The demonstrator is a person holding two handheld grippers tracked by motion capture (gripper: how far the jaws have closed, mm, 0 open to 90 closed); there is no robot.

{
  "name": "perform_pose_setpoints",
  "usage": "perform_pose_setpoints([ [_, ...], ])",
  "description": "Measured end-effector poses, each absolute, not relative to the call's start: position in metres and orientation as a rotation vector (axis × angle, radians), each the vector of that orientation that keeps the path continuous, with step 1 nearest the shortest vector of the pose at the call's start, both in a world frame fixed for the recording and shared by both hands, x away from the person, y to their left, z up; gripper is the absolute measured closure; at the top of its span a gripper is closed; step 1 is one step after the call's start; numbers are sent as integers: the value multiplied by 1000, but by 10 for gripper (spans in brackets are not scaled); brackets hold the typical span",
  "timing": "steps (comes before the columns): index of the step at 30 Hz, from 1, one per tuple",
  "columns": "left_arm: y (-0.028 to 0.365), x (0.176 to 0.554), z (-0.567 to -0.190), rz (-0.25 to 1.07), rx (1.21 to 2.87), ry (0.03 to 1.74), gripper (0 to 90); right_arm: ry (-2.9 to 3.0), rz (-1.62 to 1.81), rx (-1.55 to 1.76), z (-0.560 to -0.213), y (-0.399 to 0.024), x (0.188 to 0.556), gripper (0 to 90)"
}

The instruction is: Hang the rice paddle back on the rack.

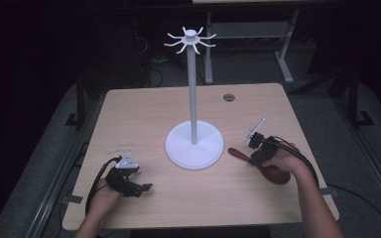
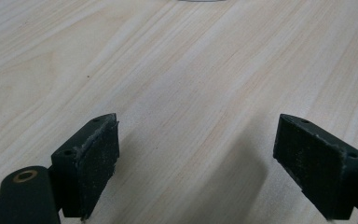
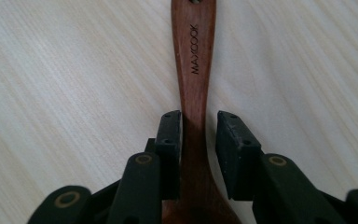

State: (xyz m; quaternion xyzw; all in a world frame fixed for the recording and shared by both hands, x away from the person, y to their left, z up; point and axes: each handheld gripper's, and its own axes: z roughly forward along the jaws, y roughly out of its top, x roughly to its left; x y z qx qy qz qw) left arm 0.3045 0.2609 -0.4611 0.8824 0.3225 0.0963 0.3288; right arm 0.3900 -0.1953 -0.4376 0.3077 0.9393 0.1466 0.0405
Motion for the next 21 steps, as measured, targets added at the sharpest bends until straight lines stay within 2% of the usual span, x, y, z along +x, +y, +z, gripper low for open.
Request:
perform_pose_setpoints([
  [8, 261, 305, -461, 253, 2310, 840, 139, 2927, 337, 934, -439, -188, 394, 753],
  [21, 260, 305, -461, 248, 2319, 835, 139, 2978, 227, 997, -438, -181, 405, 762],
])
